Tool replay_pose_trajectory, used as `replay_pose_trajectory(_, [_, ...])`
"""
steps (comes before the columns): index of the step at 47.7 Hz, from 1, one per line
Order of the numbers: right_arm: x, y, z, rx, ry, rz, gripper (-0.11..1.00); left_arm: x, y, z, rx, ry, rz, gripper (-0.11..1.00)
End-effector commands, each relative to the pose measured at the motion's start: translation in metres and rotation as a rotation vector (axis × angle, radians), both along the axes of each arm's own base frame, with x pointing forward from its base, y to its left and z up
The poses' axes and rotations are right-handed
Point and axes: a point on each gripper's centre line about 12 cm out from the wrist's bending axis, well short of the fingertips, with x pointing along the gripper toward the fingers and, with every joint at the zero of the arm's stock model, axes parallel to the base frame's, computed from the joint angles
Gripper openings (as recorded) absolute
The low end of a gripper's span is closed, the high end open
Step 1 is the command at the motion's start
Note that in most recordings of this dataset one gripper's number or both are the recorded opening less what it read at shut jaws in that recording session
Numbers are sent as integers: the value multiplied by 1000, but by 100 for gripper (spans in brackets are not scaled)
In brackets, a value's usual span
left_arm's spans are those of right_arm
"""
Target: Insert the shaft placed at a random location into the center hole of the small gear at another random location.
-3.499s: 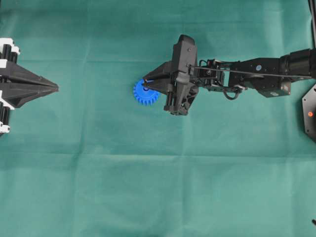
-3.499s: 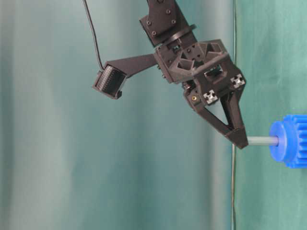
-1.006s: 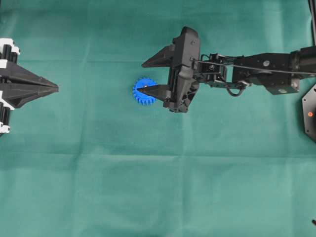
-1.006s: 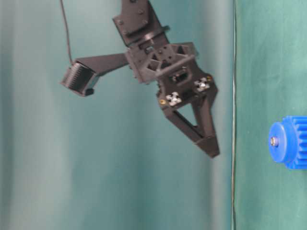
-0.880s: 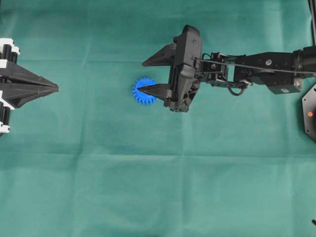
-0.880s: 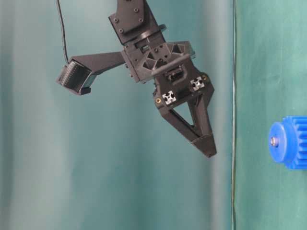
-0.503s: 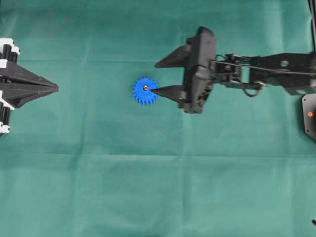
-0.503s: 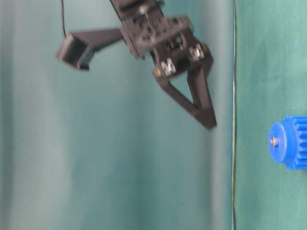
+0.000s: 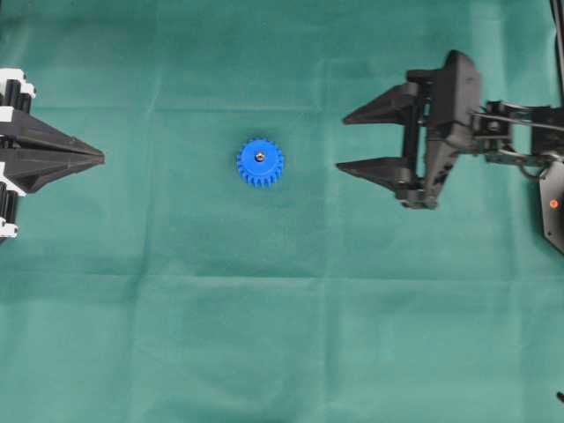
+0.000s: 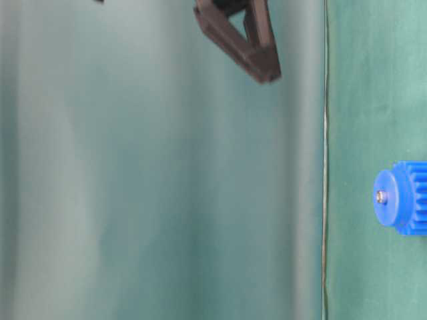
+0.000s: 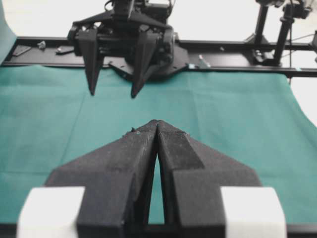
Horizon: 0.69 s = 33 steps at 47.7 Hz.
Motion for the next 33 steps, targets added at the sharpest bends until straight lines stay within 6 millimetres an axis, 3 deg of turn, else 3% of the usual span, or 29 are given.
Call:
replay_pose_trajectory(1, [-7, 1, 12, -8, -52, 2, 79, 2, 0, 5, 1, -11, -2, 0])
replay_pose_trajectory(9, [-15, 2, 14, -9, -65, 2, 79, 2, -1, 5, 1, -11, -4, 0])
replay_pose_trajectory(33, [-14, 2, 14, -7, -61, 2, 79, 2, -1, 5, 0, -11, -4, 0])
